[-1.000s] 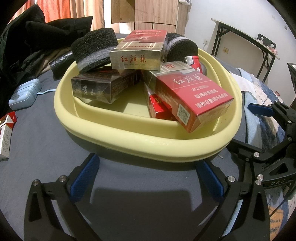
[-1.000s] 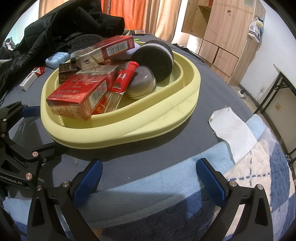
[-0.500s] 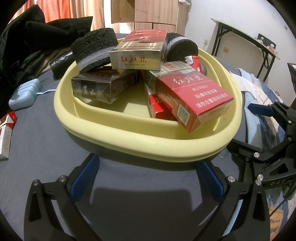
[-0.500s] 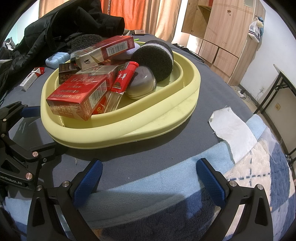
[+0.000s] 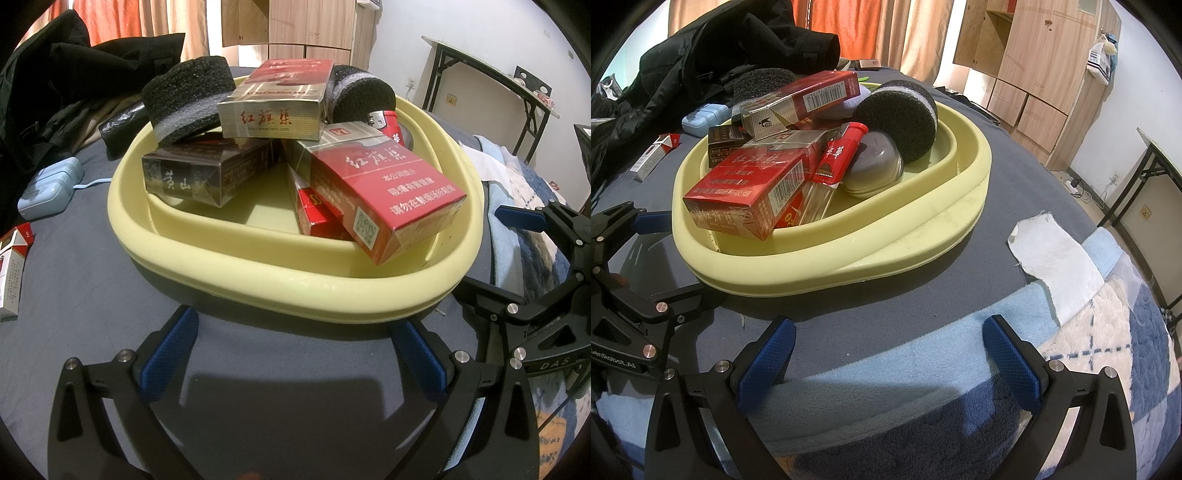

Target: Organize rigid objects

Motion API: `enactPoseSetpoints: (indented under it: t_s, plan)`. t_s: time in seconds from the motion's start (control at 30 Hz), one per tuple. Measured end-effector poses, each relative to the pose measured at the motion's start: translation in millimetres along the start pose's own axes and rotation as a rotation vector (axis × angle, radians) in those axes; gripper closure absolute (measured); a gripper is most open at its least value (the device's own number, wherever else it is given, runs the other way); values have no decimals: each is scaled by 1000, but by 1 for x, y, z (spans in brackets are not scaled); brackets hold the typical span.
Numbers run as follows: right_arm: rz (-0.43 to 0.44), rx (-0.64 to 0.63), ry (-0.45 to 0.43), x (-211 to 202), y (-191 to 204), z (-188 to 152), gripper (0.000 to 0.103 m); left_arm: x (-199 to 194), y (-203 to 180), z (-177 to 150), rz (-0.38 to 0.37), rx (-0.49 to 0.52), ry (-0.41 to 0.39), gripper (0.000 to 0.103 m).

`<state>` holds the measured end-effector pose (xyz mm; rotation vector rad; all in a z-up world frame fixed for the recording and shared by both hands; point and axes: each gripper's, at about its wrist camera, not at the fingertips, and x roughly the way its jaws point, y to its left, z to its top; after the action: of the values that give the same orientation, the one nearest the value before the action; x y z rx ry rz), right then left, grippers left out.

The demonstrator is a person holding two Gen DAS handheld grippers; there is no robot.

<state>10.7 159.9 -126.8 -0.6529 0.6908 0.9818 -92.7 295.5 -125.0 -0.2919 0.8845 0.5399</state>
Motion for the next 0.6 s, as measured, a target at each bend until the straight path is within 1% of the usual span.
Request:
enactPoseSetpoints:
  t_s: [0.6]
  plan:
    - [1,0,0,0,0,0,0,0,1,0,0,0,1,0]
